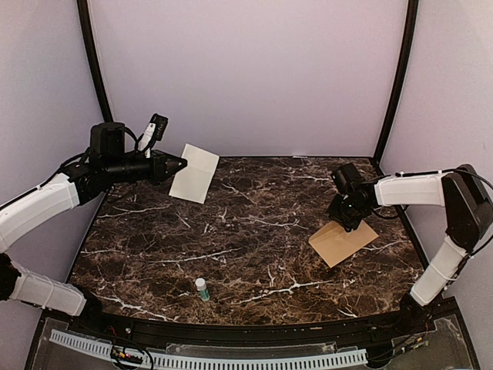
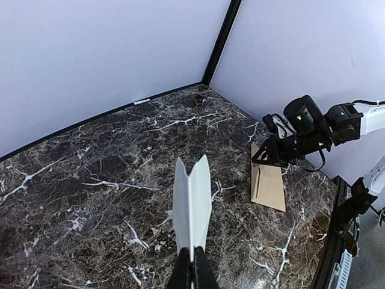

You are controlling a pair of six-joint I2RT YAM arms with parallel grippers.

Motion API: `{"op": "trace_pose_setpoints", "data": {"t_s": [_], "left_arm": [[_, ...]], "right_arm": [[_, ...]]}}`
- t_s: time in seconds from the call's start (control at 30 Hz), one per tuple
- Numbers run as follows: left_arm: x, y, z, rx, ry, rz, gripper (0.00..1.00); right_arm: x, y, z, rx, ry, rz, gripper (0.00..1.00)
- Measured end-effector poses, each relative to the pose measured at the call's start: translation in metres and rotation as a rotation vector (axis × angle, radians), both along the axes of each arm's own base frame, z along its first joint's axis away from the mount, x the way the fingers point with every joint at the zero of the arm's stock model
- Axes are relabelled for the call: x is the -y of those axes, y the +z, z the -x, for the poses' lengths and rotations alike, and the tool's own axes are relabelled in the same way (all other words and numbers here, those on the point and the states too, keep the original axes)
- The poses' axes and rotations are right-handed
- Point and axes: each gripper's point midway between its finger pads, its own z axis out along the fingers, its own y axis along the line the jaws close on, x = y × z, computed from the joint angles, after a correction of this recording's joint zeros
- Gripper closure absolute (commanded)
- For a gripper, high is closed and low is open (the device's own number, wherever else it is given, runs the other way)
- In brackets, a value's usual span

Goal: Place the letter into the envelope and seal it
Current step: Move the envelope to the center of the board.

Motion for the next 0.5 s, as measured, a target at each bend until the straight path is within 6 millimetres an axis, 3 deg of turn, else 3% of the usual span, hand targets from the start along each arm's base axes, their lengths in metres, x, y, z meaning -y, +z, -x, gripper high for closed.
{"op": "trace_pose_setpoints", "data": {"t_s": [0.33,0.5], "left_arm": [[0.0,0.0,0.0,0.0,0.0,0.0,1.0],[0.0004,0.0001,0.0004,0.0,-0.003,0.001,1.0]], "right_arm": [[-0.0003,-0.0057,-0.0003,-0.01,0.0,0.003,1.0],[-0.0037,-0.0055,0.0012,-0.012,0.012,0.002,1.0]]}}
